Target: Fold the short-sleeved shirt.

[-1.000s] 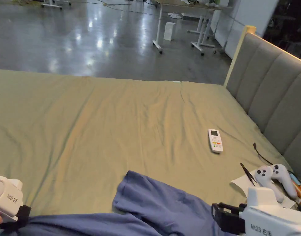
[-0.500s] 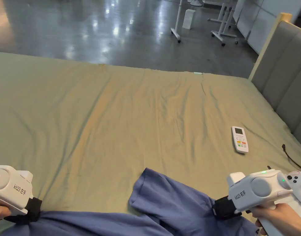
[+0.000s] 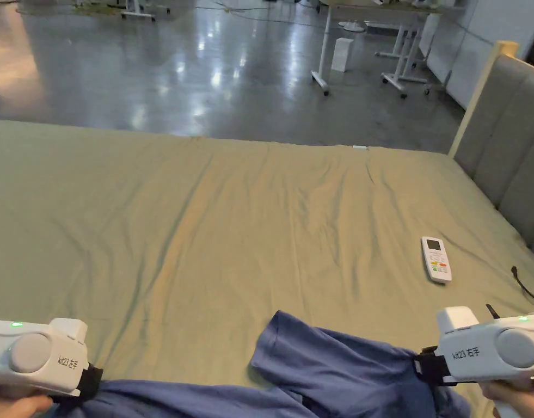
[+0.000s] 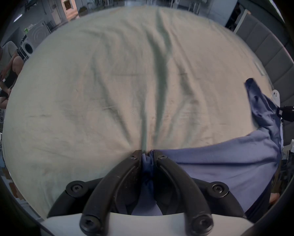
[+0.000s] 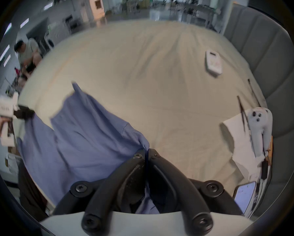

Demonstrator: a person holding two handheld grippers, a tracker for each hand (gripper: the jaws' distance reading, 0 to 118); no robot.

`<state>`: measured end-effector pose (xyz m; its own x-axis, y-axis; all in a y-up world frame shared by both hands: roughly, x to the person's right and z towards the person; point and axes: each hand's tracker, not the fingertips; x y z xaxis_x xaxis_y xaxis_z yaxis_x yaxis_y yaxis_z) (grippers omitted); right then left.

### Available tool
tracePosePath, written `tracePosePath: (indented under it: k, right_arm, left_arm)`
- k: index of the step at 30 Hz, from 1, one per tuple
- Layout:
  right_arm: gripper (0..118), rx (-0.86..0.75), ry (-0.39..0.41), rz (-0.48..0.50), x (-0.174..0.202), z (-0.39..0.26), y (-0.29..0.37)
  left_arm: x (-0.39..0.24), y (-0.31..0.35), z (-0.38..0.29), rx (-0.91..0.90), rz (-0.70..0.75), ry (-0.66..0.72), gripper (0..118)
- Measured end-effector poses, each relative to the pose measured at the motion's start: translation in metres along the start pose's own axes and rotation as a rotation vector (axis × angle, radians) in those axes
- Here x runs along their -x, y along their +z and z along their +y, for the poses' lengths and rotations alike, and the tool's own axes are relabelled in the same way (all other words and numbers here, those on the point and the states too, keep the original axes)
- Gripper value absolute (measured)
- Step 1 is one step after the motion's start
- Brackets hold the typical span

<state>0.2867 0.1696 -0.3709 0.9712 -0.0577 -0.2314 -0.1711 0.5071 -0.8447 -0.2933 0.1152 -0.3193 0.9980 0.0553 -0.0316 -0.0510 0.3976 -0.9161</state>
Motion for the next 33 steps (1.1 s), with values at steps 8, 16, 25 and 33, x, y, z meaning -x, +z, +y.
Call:
tracePosePath:
  k: [8,16,25,33]
  right_arm:
    - [3,-0.351,-0.044,-0.046,0.009,-0.011,0.172]
    - [3,-0.648,-0.144,-0.17,0.01,0.01,0.319]
    - [3,-0.905,-0.165,-0.233,0.027,0.066,0.418]
    - [3,-0.999,-0.174,-0.309,0.052,0.082,0.47]
  left_arm:
    - [0.009,0.193,-0.028,-0.387,-0.205,0.011,11]
    - [0.03,0.377,-0.033,-0.805,-0.205,0.056,8]
    - [0.025,0.493,-0.007,-1.035,-0.144,0.014,6]
    - [0.034,0.546,0.017,-1.153,-0.111,0.049,6]
